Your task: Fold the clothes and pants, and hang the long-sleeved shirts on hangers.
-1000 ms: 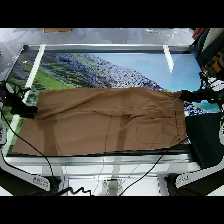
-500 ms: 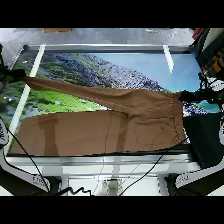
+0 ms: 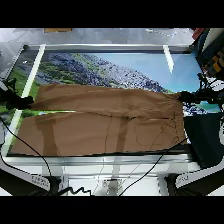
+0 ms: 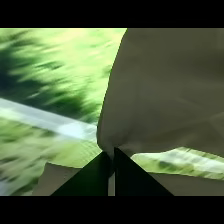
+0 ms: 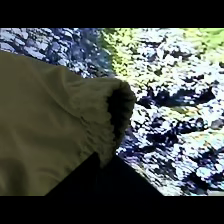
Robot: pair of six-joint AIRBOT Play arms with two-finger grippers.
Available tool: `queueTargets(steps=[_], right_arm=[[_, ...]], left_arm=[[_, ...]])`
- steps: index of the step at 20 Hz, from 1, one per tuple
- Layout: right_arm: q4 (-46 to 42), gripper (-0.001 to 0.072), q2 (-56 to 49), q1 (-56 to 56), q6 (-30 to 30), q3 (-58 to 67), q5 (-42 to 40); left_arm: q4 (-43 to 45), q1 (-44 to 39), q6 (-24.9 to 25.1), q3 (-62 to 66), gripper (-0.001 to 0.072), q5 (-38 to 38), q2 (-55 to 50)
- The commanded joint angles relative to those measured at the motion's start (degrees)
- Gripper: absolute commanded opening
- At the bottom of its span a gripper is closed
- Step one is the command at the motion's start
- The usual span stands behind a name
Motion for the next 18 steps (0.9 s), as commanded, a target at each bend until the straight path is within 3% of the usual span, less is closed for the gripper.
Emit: queueTargets(steps=[1, 3, 4, 5, 6, 7, 8, 15, 16, 18], right_arm=[[0.0, 0.0032, 0.0, 0.0, 0.0, 0.0, 0.1], [0.1, 0.0032, 0.0, 0.0, 0.0, 0.0, 0.0], [0.1, 0.0102, 0.0, 0.0, 0.0, 0.0, 0.0], [0.1, 0.0432, 0.0, 0.0, 0.2, 0.1, -0.3], [0.0, 0.0702, 0.1, 0.0, 2.2, 0.1, -0.7], [0.0, 0.0698, 0.4, 0.0, 4.3, 0.1, -1.7], [0.0, 0.0698, 1.0, 0.0, 5.1, 0.1, -2.0], [-4.7, 0.0684, 14.2, -0.1, 10.5, 0.1, 3.4], [-5.9, 0.0624, 16.9, -0.1, 10.5, 0.1, 6.3], [-7.4, 0.0345, 21.4, -0.3, 10.5, 0.1, 11.3]], left_arm=[[0.5, 0.3, 0.0, -1.6, 0.0012, -1.0, -0.5], [2.3, 0.4, 0.0, -1.6, 0.0013, -1.4, -0.5], [2.3, 0.4, 0.0, -1.6, 0.002, 0.0, -0.5], [2.1, 0.3, 0.0, -1.6, 0.0036, 1.5, -0.4], [2.0, 0.3, 0.0, -1.6, 0.0192, 1.8, -0.3], [2.0, 0.1, -0.1, -1.5, 0.0483, 1.8, -0.1], [2.1, 0.0, -0.3, -1.4, 0.072, 1.5, 0.3], [0.3, -0.3, -1.1, -0.2, 0.069, 0.5, 13.9], [-2.1, -0.3, -1.1, -0.2, 0.0552, 0.6, 16.2], [-10.1, -0.3, -1.6, -0.2, 0.0073, 0.5, 20.2]])
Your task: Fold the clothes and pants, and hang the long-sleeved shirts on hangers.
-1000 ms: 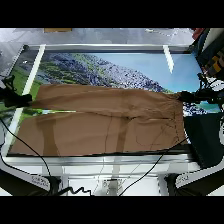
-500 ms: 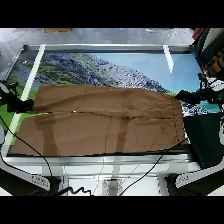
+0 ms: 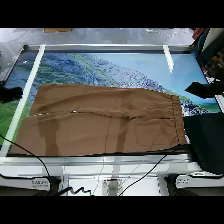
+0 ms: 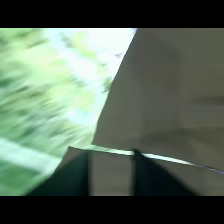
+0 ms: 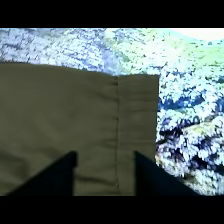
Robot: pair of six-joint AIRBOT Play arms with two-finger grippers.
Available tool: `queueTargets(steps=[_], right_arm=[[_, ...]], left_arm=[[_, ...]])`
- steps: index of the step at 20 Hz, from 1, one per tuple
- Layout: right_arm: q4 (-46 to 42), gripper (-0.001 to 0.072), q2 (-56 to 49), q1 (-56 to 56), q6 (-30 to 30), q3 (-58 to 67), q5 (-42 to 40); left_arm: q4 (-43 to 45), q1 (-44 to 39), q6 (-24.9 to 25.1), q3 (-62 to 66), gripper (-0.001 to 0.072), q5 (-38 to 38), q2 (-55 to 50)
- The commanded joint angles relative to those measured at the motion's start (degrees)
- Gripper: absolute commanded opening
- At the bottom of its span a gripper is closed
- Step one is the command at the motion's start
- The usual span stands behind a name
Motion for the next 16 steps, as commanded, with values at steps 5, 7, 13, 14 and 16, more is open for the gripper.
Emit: queueTargets(steps=[5, 7, 13, 14, 16], right_arm=[[-7.0, 0.0031, 16.1, -0.6, 6.1, -0.2, 18.2], [-12.2, 0.0032, 20.3, -0.7, 9.0, -2.6, 21.1], [-12.6, 0.0029, 39.8, -11.9, 8.8, -33.8, 22.1], [-8.9, 0.0029, 43.0, -13.9, 8.8, -39.4, 20.4], [-2.8, 0.003, 47.9, -16.6, 8.7, -48.3, 17.4]], left_arm=[[-15.0, -1.9, 3.2, 0.0, 0.0013, -9.7, 12.0], [-19.5, -2.2, 3.8, -3.2, 0.0012, -8.5, 14.9], [-30.0, -3.1, 4.7, -12.9, 0.0012, -4.7, 17.6], [-30.2, -3.1, 5.2, -13.5, 0.0013, -4.1, 17.5], [-30.2, -3.0, 5.3, -14.2, 0.0012, -3.7, 17.4]])
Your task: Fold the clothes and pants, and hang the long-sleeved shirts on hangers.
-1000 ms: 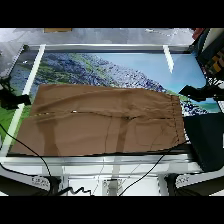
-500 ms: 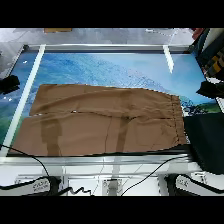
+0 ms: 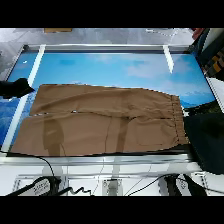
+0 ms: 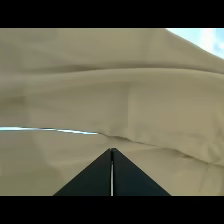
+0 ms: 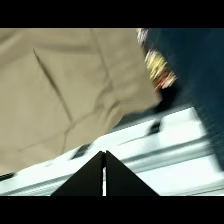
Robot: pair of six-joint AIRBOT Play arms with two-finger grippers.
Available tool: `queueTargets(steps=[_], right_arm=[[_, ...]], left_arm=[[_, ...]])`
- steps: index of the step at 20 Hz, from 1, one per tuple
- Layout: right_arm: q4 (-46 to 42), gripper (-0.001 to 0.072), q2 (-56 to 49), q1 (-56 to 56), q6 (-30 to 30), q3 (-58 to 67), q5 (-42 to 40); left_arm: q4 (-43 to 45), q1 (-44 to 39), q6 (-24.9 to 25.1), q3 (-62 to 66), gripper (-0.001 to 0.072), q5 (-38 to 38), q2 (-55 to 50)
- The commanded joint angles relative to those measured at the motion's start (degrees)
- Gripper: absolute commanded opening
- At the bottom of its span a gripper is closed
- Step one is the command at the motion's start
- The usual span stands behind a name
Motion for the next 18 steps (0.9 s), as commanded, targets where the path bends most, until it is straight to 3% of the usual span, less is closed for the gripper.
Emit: queueTargets(steps=[1, 4, 5, 6, 7, 11, 13, 14, 18], right_arm=[[7.7, 0.003, 9.6, -5.2, 0.1, -16.8, -3.9], [6.6, 0.0046, 11.7, -5.6, 2.4, -24.6, -7.8], [4.5, 0.0128, 11.1, -5.6, 6.4, -24.8, -9.4], [3.2, 0.0281, 10.6, -5.6, 9.6, -24.8, -11.2], [3.0, 0.038, 10.1, -5.6, 12.0, -24.8, -13.0], [3.2, 0.0402, 6.3, -5.6, 16.9, -24.8, -19.1], [4.2, 0.0524, 2.4, -5.6, 16.8, -24.8, -21.5], [5.1, 0.0568, 0.0, -5.6, 16.4, -24.8, -22.0], [9.9, 0.0568, -8.3, -5.5, 10.0, -24.8, -26.2]], left_arm=[[-2.9, 0.0, 0.5, -2.0, 0.0013, 1.2, 0.4], [-2.9, 0.1, 1.0, -2.0, 0.0012, 1.4, 0.4], [-2.8, 0.1, 1.0, -2.0, 0.0012, 1.5, 0.4], [-2.9, 0.1, 1.0, -2.0, 0.0013, 1.7, 0.4], [-2.9, 0.1, 1.0, -2.0, 0.0013, 1.7, 0.4], [-2.9, 0.1, 1.0, -2.0, 0.0013, 1.6, 0.4], [-2.8, 0.1, 1.0, -2.0, 0.0013, 1.7, 0.4], [-2.4, 0.1, 1.0, -2.0, 0.0013, 1.9, 0.4], [0.2, 0.1, 1.0, -2.0, 0.0013, 2.1, 0.4]])
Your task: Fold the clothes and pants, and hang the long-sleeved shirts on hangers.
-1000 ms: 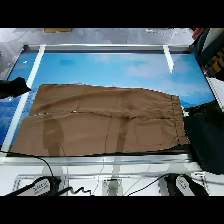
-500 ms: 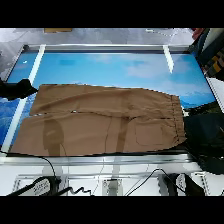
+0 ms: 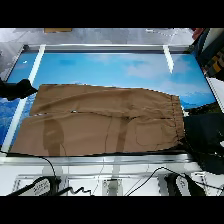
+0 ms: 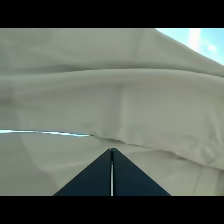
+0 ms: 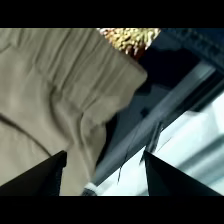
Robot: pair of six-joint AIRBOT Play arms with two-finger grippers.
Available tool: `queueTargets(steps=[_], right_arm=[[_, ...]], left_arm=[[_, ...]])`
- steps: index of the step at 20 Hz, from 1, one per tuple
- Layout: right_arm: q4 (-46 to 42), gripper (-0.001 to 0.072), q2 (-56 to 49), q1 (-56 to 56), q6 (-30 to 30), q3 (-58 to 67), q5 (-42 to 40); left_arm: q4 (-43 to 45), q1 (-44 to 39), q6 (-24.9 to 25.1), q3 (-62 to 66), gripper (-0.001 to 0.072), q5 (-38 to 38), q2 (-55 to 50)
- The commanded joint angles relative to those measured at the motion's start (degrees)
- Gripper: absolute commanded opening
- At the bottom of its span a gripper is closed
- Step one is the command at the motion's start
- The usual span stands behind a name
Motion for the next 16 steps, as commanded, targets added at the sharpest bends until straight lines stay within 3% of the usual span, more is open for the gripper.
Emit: queueTargets(steps=[1, 2, 5, 7, 12, 16], right_arm=[[4.1, 0.0546, -6.0, 0.0, -4.9, -0.1, -5.5], [4.6, 0.0499, -6.3, 0.0, -7.1, -0.1, -7.1], [4.2, 0.048, -6.3, 0.0, -11.0, -0.1, -10.2], [4.4, 0.0379, -6.3, 0.0, -10.9, -0.1, -12.6], [4.5, 0.0375, -6.3, 0.0, -10.9, -0.1, -17.6], [4.5, 0.0399, -6.4, 0.0, -10.1, -0.1, -15.4]], left_arm=[[2.6, 0.1, 0.0, 0.0, 0.0013, 0.6, 0.0], [3.8, 0.1, 0.0, 0.0, 0.0013, 1.0, 0.0], [7.7, 0.1, 0.0, 0.0, 0.0013, 2.1, 0.0], [10.0, 0.1, 0.0, 0.0, 0.0013, 2.8, 0.0], [21.5, 0.1, 0.0, 0.0, 0.0013, 5.3, -1.5], [22.8, 0.1, -0.2, -0.1, 0.0013, 4.6, -3.5]])
